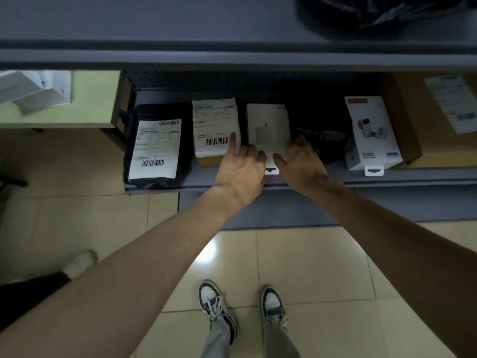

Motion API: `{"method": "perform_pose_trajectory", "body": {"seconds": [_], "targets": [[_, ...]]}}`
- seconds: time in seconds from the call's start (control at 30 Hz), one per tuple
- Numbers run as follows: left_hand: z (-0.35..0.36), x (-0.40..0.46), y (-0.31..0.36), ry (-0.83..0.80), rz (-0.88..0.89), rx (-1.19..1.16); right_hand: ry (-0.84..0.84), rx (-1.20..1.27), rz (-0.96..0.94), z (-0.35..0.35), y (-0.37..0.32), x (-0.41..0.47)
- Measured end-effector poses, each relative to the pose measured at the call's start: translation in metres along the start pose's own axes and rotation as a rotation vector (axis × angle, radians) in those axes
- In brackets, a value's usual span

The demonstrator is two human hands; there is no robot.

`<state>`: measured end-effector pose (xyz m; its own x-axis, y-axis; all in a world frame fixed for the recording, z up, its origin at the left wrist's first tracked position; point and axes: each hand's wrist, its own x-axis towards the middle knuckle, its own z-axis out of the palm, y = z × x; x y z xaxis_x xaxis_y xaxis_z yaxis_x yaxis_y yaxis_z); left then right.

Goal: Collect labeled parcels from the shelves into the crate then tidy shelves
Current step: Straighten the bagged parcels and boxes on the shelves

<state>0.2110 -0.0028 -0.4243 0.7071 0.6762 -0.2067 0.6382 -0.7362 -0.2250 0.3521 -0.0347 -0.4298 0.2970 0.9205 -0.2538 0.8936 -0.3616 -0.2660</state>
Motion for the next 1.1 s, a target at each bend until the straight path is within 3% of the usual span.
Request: {"method": "perform_pose_trajectory", "body": {"seconds": [0.13,0.27,0.37,0.63,0.9,1.1], "targets": [[0.010,0.004,0.011,-0.040,0.005,0.060,-0.012,0.157,0.124,0.008,0.010,0.002],[0.014,0.005,0.023,-0.039,-0.026,0.090,-0.048,0.464,0.279,0.020,0.019,0.006],[0.012,0.002,0.033,-0.046,-0.058,0.028,-0.045,0.519,0.279,0.015,0.021,0.005],[0.003,0.001,0.052,0.053,-0.198,-0.562,0.042,0.686,0.212,-0.009,0.036,-0.007],[-0.016,0.008,0.052,0.075,-0.501,-1.258,0.133,0.813,0.098,-0.025,0.027,-0.028],[-0.011,0.009,0.040,0.096,-0.588,-1.393,0.092,0.850,0.036,-0.021,0.010,-0.037]]}}
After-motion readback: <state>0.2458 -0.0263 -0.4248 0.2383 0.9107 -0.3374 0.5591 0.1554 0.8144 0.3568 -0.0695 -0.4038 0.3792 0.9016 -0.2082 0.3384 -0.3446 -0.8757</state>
